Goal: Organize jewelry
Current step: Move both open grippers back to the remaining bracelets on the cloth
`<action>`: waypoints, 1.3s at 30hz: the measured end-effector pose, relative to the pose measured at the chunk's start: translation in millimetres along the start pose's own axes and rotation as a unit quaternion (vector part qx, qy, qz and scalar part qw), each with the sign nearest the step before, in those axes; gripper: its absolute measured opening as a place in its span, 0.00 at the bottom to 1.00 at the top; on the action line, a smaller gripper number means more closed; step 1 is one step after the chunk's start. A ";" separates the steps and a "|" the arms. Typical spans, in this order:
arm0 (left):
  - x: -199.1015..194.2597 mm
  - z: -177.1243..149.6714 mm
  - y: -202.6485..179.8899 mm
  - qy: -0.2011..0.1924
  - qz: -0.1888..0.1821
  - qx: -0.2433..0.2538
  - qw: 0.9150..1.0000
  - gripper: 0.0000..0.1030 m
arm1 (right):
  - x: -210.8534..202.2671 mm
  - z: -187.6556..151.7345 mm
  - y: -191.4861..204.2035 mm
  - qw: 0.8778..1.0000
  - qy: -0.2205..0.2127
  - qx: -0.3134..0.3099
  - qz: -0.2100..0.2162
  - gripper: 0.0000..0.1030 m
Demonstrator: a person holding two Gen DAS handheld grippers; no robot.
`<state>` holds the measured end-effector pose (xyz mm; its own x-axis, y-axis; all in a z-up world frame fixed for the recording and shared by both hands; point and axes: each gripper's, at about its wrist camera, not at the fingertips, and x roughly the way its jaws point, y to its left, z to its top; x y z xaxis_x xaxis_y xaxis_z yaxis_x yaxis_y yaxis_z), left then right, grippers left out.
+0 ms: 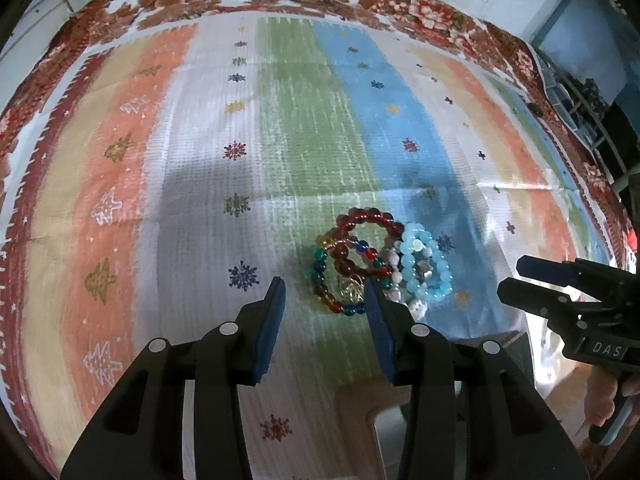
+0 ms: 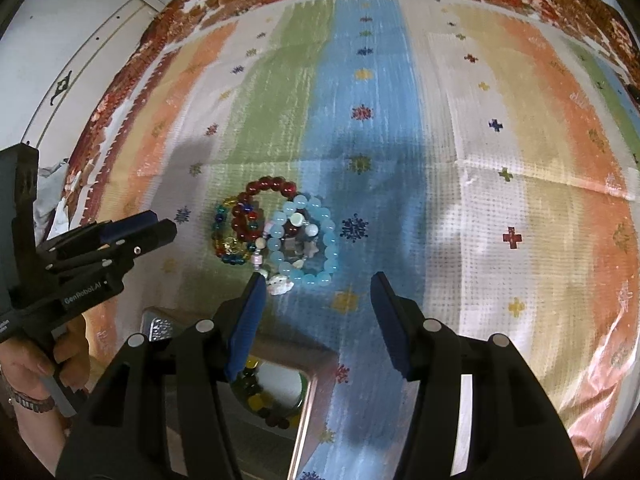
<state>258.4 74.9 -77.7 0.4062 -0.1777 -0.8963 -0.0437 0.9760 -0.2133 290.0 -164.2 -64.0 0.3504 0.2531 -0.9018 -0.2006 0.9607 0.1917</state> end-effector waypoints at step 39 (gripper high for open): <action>70.5 17.2 -10.6 0.058 0.064 0.094 0.992 0.26 | 71.4 17.0 -6.7 0.996 0.078 -0.009 -0.030 0.44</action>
<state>303.1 54.2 -131.9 0.3003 -0.0534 -0.9523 0.0878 0.9957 -0.0282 331.9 -150.7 -123.1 0.2156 0.1720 -0.9612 -0.2003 0.9712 0.1289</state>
